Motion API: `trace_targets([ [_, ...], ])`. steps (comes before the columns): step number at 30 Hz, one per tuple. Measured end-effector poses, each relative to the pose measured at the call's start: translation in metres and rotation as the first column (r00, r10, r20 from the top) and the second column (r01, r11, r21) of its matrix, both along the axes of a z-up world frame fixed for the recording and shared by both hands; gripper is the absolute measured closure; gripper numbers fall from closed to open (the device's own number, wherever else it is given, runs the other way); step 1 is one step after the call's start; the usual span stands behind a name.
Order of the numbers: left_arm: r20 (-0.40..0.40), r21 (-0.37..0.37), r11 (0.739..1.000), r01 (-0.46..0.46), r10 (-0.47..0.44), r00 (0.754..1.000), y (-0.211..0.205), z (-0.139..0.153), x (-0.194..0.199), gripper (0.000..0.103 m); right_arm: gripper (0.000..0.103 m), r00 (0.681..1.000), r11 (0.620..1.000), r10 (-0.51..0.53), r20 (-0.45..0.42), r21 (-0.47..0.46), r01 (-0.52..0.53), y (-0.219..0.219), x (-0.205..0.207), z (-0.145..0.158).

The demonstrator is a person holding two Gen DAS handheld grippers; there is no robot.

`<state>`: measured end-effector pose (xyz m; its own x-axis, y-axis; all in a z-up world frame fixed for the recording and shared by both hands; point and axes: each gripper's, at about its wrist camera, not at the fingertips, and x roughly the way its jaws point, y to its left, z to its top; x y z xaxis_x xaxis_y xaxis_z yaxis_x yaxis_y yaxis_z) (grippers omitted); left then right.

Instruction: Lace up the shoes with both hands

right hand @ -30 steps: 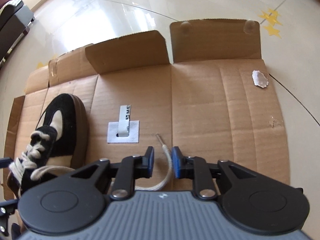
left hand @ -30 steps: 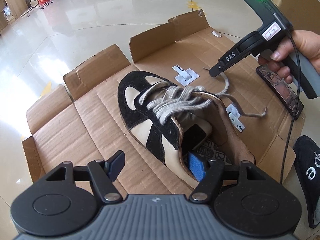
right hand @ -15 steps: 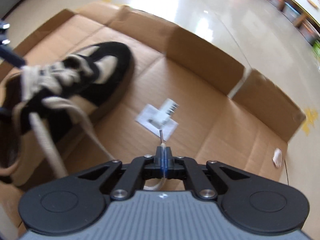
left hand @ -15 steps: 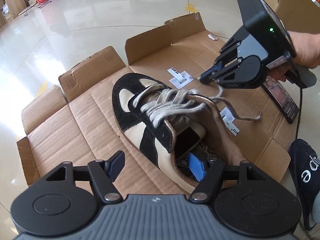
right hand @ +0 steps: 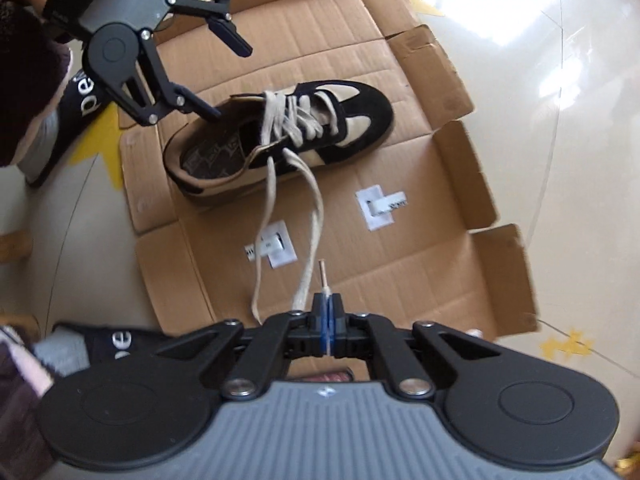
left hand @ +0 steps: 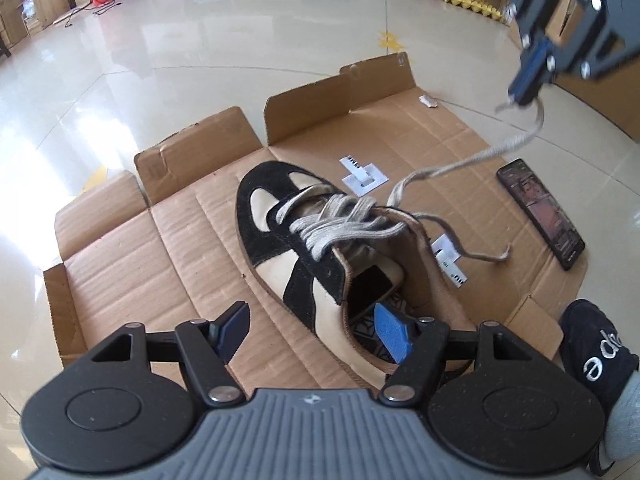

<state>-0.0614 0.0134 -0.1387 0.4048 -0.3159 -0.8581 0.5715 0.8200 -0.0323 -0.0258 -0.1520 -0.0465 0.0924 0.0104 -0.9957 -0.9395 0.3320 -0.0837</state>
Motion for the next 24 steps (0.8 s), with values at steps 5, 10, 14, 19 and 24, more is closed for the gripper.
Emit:
trace_targets([
  [5, 0.004, -0.030, 1.000, -0.008, 0.008, 1.000, 0.002, 0.007, -0.001, 0.033, 0.102, 0.998, 0.995, 0.059, 0.010, -0.082, -0.058, 0.006, -0.003, 0.017],
  [10, 0.009, -0.045, 0.999, -0.012, 0.012, 1.000, 0.003, 0.011, -0.003, 0.033, 0.102, 0.994, 0.985, 0.106, 0.012, -0.135, -0.103, 0.012, -0.008, 0.042],
  [14, 0.013, -0.064, 0.998, -0.011, 0.012, 1.000, 0.004, 0.015, -0.003, 0.033, 0.102, 0.992, 0.983, 0.126, 0.023, -0.136, -0.121, 0.020, -0.009, 0.057],
  [19, 0.018, -0.080, 0.997, -0.006, 0.007, 1.000, 0.006, 0.016, -0.005, 0.038, 0.102, 0.991, 0.987, 0.130, 0.032, -0.104, -0.126, 0.028, -0.009, 0.051],
  [24, 0.015, -0.082, 0.997, 0.002, -0.001, 1.000, 0.005, 0.008, -0.005, 0.047, 0.102, 0.992, 0.992, 0.122, 0.028, -0.019, -0.122, 0.041, -0.007, 0.028],
])
